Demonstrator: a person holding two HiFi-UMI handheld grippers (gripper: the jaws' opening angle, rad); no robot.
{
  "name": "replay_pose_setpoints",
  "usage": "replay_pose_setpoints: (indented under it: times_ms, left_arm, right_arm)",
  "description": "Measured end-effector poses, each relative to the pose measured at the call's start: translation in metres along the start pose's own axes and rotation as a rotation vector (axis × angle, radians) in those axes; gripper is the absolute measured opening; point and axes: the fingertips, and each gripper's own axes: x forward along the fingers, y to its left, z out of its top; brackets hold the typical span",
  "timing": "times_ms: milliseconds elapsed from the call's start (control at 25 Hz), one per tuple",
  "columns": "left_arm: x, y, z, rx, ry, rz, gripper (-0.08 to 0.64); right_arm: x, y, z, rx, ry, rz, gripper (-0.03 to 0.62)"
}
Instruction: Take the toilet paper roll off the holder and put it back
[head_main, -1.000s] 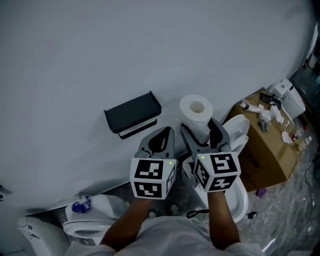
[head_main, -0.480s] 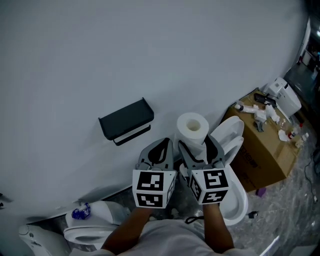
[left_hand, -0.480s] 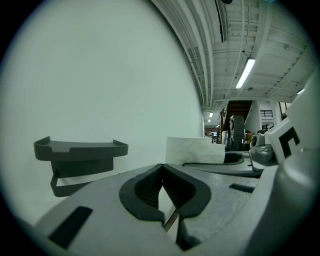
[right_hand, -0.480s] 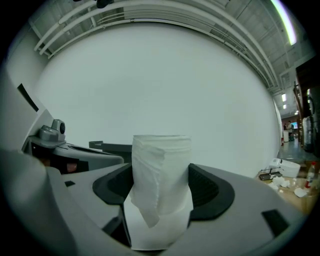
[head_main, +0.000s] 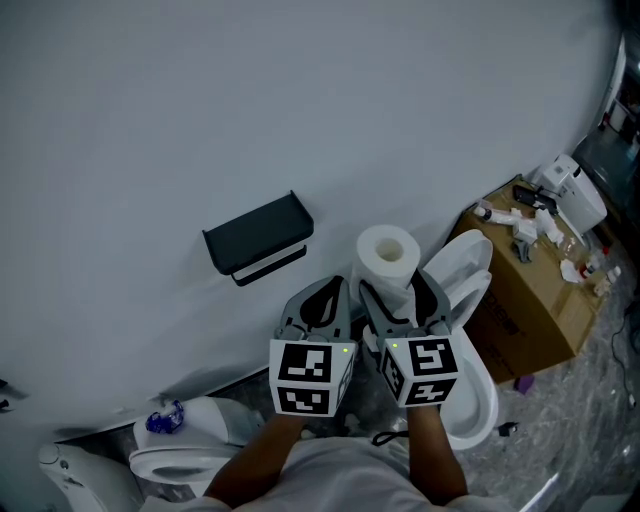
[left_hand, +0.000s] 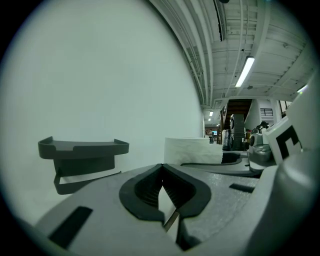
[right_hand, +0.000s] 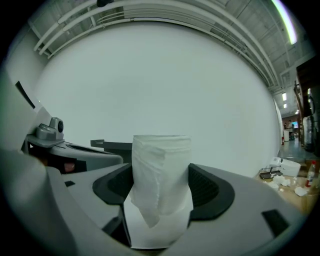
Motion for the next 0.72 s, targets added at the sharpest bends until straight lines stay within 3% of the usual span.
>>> replay_pose_setpoints:
  times_ms: [720]
  left_arm:
    - [0.003, 0.0041, 0.0001, -0.003, 0.004, 0.002, 0.005]
  right_arm:
    - [0.0088, 0.0054, 0.0025, 0.014, -0.001, 0.023, 0.339]
